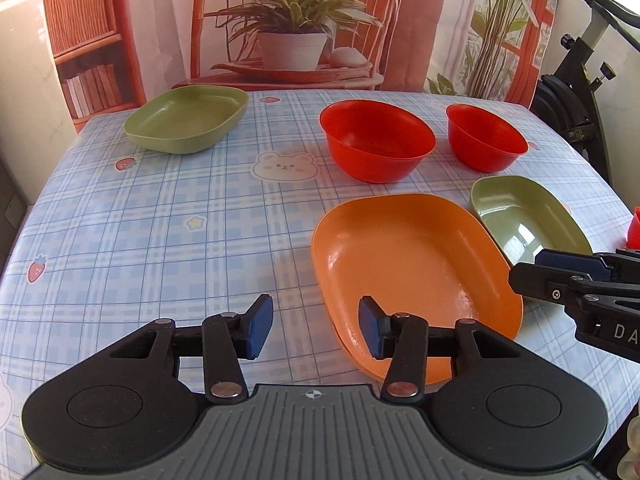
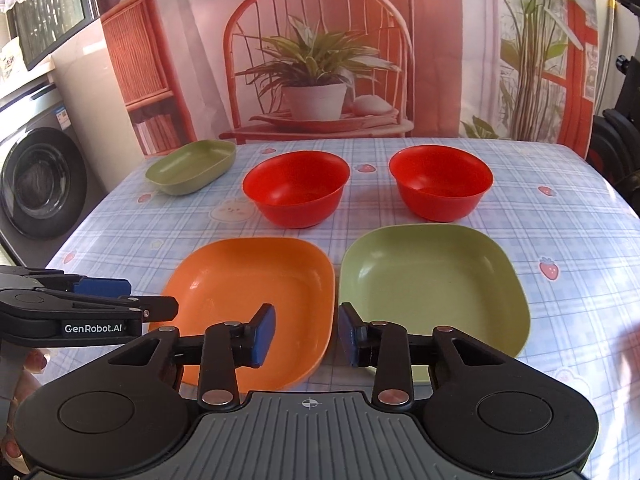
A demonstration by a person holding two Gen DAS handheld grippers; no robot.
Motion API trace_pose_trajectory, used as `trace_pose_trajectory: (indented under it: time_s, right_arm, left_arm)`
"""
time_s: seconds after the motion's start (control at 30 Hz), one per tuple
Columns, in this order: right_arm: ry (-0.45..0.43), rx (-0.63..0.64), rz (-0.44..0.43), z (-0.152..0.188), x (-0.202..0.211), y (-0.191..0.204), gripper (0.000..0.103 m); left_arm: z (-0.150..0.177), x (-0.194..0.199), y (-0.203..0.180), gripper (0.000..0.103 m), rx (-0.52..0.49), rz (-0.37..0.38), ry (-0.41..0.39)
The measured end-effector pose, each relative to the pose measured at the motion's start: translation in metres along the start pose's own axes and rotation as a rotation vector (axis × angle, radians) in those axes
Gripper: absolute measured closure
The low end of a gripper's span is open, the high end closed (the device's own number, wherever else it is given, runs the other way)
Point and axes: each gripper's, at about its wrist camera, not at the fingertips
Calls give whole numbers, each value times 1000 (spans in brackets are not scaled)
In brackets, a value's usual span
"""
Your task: Organize plates and bowls
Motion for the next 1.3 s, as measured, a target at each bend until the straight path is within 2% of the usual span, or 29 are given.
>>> trace_pose_trajectory:
  time_s: [0.1,0.33,0.47,0.7,0.83,0.87,0.9,0.93,1.3]
  right_arm:
    - [15,5,-5,2,-2,3,80]
    - [34,-12,-8,6,-4,-2,81]
    - [45,-27,-12,7,-7,-4,83]
    - [77,-51,-24,12,-14,-7,93]
    - [76,-58,-29,13,-14,-8,93]
    - [72,-60,-31,14,-13,-7,93]
    - [66,-62,-39,14,-12,-7,94]
    - [63,-64,-46,13,-11,-7,94]
    - [15,-79,-51,8,-2,-12,94]
  left_arm:
    - [3,-4,-5,66,-2,-11,12]
    - [5,-8,-5,80,14,-4,9]
    - [4,-7,-5,81,23,-14,4]
    - [7,-6,-5,81,33,-13,2]
    - [8,-6,-5,82,47,-10,-2]
    - [8,-6,-6,85,48,-8,0]
    - [8,-5,-6,92,47,-3,1]
    - [8,-4,-7,93,42,1,0]
    - [1,17,-19,92,2,-2,-59]
Point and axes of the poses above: each gripper's, at about its wrist camera, not at the fingertips, and x roughly against the way its jaws point, y to its left, z to its underside, and after that the axes turned 9 degrees about z, right-handed
